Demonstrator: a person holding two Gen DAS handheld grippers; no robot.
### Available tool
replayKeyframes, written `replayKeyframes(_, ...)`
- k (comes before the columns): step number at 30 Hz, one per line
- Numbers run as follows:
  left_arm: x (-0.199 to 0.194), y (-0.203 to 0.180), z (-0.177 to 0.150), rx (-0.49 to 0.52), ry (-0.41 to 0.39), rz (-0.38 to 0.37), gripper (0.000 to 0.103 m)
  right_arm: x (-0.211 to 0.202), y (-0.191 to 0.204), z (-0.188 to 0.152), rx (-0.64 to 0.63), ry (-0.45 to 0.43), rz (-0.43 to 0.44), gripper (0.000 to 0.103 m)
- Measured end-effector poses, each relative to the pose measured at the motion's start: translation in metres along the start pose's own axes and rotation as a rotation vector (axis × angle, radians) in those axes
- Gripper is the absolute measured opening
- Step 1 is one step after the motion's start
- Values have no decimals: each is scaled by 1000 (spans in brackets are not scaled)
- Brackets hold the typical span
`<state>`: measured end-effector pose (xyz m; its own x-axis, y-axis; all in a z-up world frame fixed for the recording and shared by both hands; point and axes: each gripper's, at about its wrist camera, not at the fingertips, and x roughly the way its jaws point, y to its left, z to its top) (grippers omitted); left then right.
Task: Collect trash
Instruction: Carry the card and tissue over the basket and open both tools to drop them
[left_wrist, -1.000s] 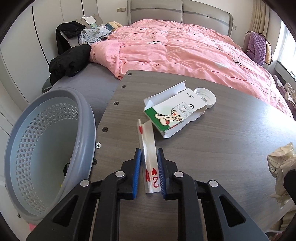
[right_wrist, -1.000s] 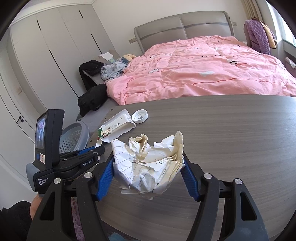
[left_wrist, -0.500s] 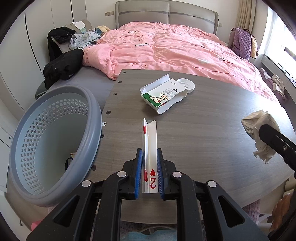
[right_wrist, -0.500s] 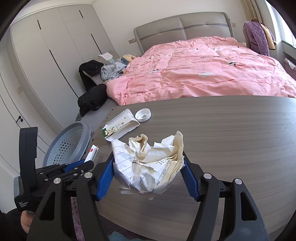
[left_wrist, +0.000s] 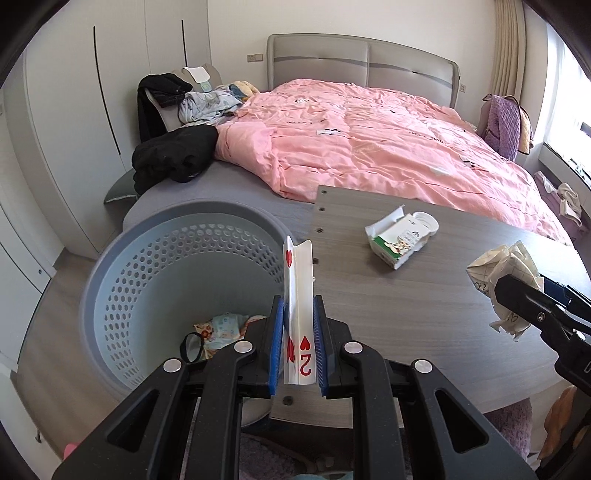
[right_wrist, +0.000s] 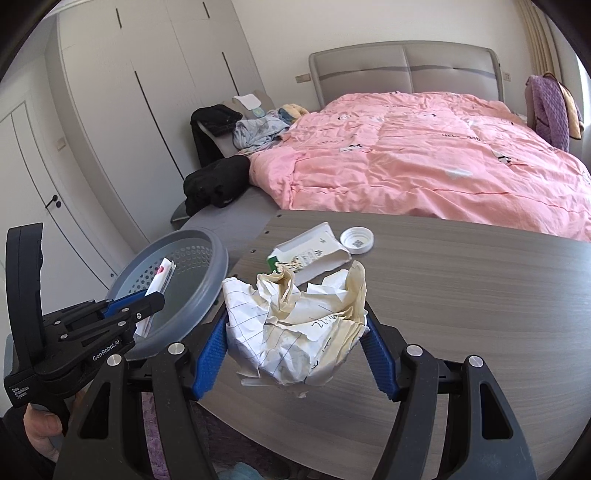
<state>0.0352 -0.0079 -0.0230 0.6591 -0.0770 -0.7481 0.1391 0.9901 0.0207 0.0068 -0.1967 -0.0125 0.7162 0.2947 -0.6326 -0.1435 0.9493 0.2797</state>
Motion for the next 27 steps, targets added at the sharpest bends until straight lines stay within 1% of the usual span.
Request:
replayKeyframes(6,-4,39,0,-31,-15,55,15,22,43,11,-69,22,75,65)
replayKeyframes(14,2,88,-4,-108,-8,91,15,50,91,22,-140,60,146,65)
replayKeyframes(22,18,121,-7,-150,23,103,15,86,119,29,-172,114,171,65)
replayKeyframes(27,28,135,0,-148,26,106,16,103,133,32,-181,127,178,65)
